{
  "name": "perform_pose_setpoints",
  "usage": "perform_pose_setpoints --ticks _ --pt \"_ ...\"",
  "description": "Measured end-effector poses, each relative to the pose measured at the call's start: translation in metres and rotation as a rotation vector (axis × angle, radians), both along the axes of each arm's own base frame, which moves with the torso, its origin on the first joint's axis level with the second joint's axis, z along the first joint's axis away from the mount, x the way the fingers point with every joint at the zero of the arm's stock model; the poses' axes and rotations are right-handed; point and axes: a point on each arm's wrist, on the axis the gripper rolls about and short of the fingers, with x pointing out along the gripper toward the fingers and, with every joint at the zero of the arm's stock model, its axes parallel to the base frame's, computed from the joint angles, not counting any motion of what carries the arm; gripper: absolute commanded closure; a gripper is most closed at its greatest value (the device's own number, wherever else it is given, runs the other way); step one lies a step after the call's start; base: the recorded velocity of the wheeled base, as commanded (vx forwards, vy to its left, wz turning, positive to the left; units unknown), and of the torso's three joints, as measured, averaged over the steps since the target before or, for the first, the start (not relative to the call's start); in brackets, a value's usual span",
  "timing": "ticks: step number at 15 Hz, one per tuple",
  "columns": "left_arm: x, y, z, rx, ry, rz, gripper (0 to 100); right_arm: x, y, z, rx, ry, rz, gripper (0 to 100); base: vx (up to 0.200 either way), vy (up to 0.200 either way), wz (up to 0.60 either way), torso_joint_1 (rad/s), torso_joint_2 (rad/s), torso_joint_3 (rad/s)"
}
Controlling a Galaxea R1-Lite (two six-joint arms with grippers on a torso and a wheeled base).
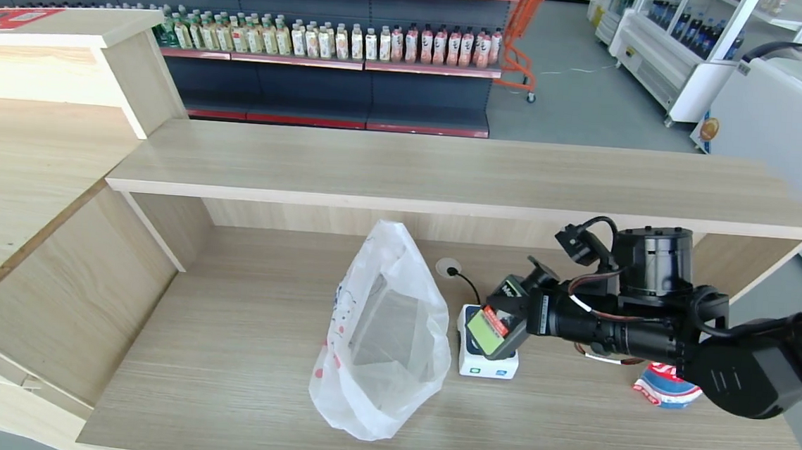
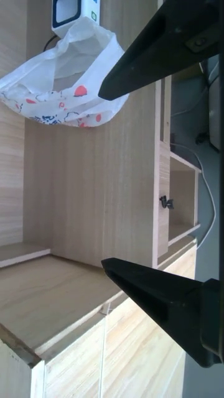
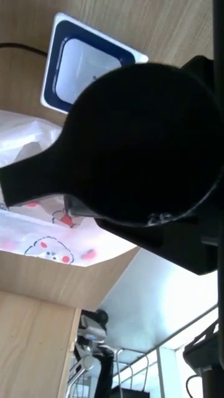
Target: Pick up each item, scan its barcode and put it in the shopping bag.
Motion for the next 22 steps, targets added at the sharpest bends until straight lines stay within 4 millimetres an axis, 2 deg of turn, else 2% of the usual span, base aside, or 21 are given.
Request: perform_pose_setpoints --ticks 6,10,16,19,22 --pt "0.0 0.0 0.0 -0.001 -0.001 0.001 0 0.031 0.024 -0.025 -0.082 -0.05 0.009 100 0.0 0.0 0.0 0.0 0.0 0.0" --pt "0.0 0.0 0.0 -0.001 -0.001 0.001 0 0.033 0.05 -0.045 -0.131 -0.107 0.026 100 0.0 0.0 0.0 0.0 0.0 0.0" --pt "0.0 0.0 0.0 -0.001 -0.001 0.001 0 0.045 0.062 -0.093 -0.352 -0.303 0.146 100 0.0 0.0 0.0 0.0 0.0 0.0" --pt "0.0 0.0 0.0 -0.001 -0.001 0.0 0 0.051 0.071 -0.11 -0.41 -0.409 0.194 100 0.0 0.0 0.0 0.0 0.0 0.0" --pt "0.0 0.0 0.0 -0.001 -0.001 0.001 0 0.054 0.084 -0.123 -0.42 -0.436 0.225 100 0.0 0.0 0.0 0.0 0.0 0.0"
